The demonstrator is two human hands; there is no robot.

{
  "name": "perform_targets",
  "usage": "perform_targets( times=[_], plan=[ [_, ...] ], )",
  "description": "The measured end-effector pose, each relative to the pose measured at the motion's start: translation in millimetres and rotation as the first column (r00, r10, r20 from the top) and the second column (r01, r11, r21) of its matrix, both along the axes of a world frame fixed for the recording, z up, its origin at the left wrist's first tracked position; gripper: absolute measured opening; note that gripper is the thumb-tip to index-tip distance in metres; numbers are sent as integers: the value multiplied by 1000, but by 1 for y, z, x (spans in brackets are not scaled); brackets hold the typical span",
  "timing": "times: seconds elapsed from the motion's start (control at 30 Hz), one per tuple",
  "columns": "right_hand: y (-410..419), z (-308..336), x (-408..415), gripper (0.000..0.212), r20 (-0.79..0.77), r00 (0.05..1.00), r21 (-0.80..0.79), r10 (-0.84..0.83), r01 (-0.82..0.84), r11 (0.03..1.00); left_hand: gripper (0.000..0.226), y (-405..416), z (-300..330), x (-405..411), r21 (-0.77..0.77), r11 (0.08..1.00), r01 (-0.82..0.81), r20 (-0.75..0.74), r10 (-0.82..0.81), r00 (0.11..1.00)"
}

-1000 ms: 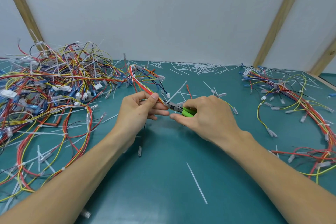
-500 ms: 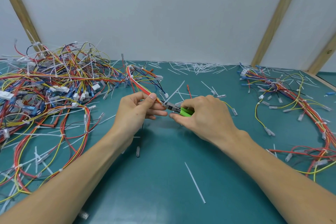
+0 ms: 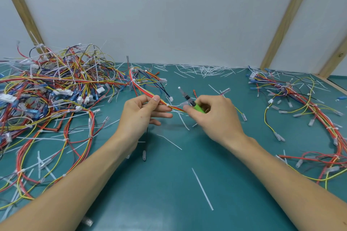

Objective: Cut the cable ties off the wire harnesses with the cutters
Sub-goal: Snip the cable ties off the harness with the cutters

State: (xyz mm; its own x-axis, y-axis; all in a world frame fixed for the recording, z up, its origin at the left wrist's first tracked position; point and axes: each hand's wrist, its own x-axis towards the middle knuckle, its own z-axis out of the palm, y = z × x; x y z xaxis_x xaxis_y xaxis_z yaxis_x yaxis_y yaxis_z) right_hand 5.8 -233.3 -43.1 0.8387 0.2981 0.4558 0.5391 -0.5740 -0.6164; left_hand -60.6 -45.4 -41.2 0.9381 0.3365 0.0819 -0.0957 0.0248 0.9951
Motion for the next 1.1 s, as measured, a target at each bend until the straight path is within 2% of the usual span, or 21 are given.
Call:
perform_targets(
  times=[0.2, 0.33, 0.4, 0.57, 0.63, 0.73, 0.93, 1.0, 1.1],
  plan=[
    [-6, 2, 13, 22, -186, 982, 348, -21, 86, 934, 25, 3, -1, 2, -52, 998, -42, 13, 43, 999],
    [-11, 2, 20, 13, -272, 962, 506, -11, 153, 849, 23, 8, 1, 3, -126, 987, -103, 38, 109, 993],
    [-13, 2, 24, 15, -307, 952, 563, -15, 194, 803, 22, 11, 2, 4, -172, 975, -142, 42, 152, 988],
    [-16, 1, 27, 11, -363, 931, 567, 27, 198, 800, 22, 19, 3, 6, -269, 945, -187, 59, 210, 976],
    [-14, 0, 23, 27, -364, 919, 609, 153, 110, 786, 23, 21, 3, 6, -299, 936, -187, 60, 214, 975],
    [-9, 3, 13, 29, -294, 913, 628, 285, -40, 777, 22, 24, 3, 7, -342, 920, -191, 59, 224, 973],
    [0, 5, 3, 33, -199, 944, 642, 264, -78, 763, 21, 25, 2, 8, -324, 905, -277, 51, 309, 950],
    [0, 7, 0, 37, -177, 938, 640, 298, -120, 759, 22, 24, 2, 8, -311, 902, -299, 49, 329, 943],
    [2, 8, -6, 31, -154, 922, 587, 356, -205, 783, 22, 24, 3, 9, -306, 898, -316, 47, 346, 937]
  ],
)
